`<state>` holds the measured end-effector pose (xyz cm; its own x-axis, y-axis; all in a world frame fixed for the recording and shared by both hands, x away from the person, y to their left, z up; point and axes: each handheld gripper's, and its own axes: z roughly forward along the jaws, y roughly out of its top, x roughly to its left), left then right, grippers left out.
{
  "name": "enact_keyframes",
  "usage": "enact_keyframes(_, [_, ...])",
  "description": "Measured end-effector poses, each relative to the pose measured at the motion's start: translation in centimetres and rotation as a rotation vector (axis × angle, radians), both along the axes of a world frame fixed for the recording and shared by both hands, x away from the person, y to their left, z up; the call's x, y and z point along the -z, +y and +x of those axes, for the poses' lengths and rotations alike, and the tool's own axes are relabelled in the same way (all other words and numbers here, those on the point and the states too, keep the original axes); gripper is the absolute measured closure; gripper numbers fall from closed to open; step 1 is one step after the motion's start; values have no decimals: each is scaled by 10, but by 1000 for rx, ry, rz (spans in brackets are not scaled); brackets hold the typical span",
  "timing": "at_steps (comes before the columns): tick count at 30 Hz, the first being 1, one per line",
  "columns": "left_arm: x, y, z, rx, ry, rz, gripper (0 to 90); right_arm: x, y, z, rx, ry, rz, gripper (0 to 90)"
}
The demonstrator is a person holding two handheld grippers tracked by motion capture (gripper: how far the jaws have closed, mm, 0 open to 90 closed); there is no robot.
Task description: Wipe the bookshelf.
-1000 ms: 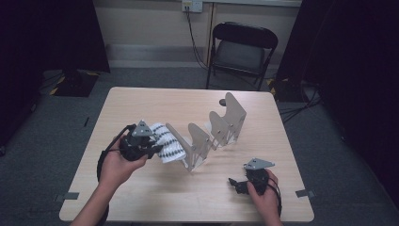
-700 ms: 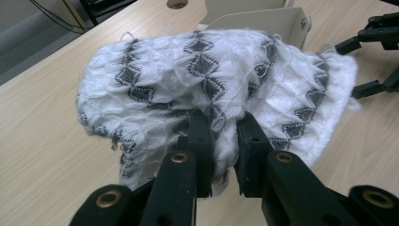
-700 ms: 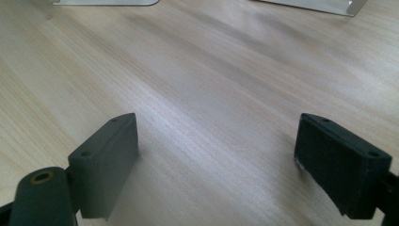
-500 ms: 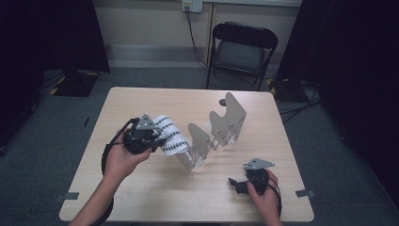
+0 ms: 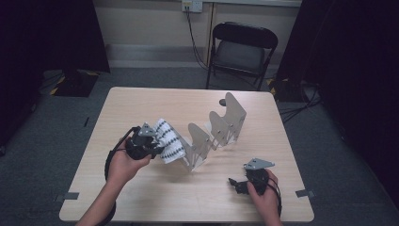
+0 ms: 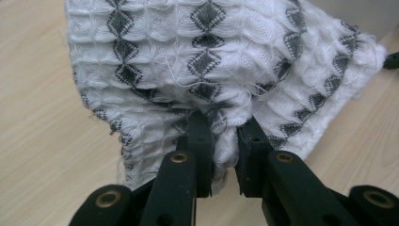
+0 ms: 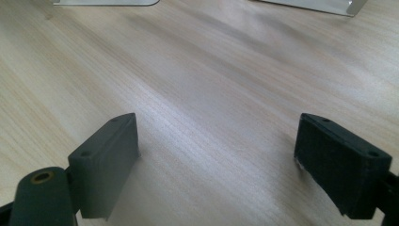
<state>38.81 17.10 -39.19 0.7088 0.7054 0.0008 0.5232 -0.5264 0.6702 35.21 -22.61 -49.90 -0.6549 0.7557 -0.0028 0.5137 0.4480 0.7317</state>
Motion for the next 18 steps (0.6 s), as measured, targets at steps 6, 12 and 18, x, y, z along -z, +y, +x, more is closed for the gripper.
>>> enact_keyframes(6, [16, -2, 2, -7, 22, -2, 792, 0, 0, 0, 0, 0, 0, 134])
enact_keyframes(12, [32, -3, 5, -10, 51, 6, 791, 0, 0, 0, 0, 0, 0, 134])
enact_keyframes(18, [51, -2, 9, -28, 81, 9, 789, 0, 0, 0, 1, -1, 0, 134])
